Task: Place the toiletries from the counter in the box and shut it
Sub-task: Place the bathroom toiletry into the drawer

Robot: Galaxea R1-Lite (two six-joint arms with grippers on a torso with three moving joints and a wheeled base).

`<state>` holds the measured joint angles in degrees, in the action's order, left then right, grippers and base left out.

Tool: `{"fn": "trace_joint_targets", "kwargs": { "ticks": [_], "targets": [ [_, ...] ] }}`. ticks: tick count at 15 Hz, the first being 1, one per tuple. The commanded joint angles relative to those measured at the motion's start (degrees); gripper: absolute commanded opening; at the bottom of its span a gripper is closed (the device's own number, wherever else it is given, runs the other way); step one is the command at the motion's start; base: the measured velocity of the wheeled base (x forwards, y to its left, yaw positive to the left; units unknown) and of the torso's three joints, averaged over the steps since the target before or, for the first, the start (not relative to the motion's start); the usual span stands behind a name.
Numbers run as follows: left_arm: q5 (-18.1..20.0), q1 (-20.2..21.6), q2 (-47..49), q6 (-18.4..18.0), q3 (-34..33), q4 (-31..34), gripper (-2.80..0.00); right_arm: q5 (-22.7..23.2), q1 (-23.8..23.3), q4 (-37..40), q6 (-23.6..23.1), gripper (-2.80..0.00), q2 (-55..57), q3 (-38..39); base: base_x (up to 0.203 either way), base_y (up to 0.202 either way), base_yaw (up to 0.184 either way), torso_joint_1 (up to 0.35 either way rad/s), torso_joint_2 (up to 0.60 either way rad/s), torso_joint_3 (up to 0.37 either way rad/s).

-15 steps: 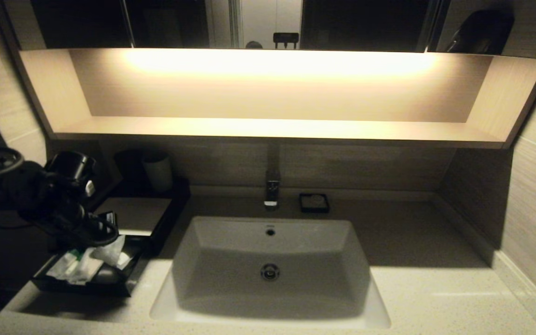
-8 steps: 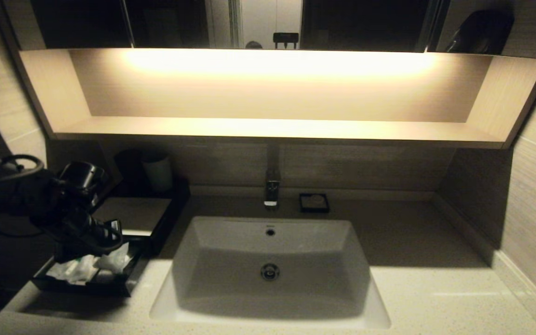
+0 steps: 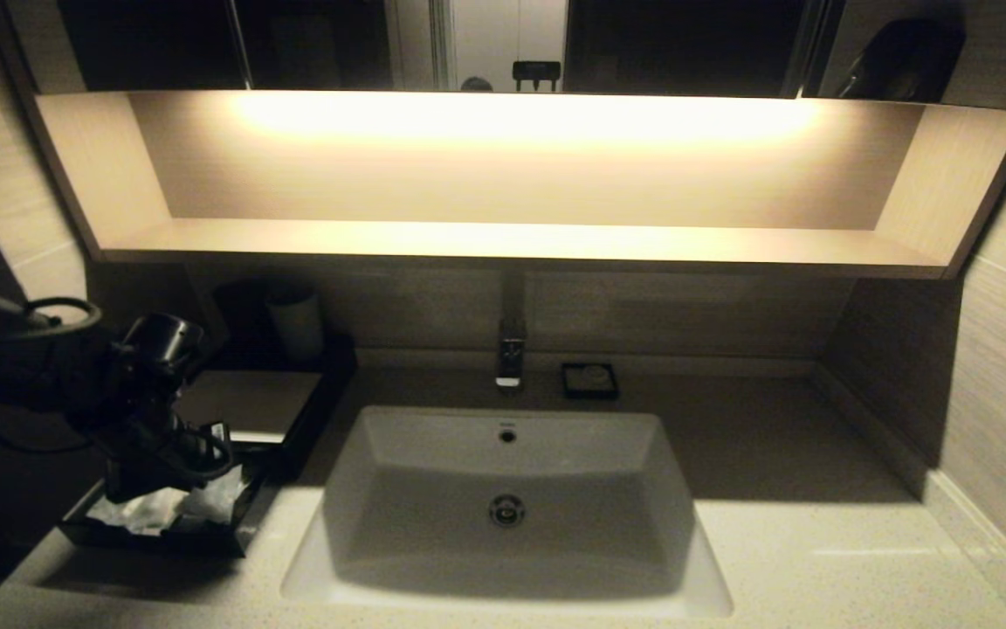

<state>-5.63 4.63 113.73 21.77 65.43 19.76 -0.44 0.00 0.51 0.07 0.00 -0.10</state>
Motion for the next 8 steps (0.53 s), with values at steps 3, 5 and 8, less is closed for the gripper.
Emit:
{"fn": "trace_joint_targets", "kwargs": {
  "ticks": [3,5,8],
  "targets": [
    [-0.17,0.03,1.04,0.2,-0.21,0.1,-2.8,0.0,0.0,0.01,0.01,-2.8,0.0,0.01,0.0,0.0,0.0,0.0,0.0,0.0],
    [-0.26,0.03,1.05,0.2,-0.21,0.19,-2.8,0.0,0.0,0.01,0.01,-2.8,0.0,0.01,0.0,0.0,0.0,0.0,0.0,0.0],
    [-0.25,0.03,0.78,0.2,-0.04,0.52,0.0,0.0,0.0,0.01,0.01,-2.8,0.0,0.01,0.0,0.0,0.0,0.0,0.0,0.0]
  ]
}}
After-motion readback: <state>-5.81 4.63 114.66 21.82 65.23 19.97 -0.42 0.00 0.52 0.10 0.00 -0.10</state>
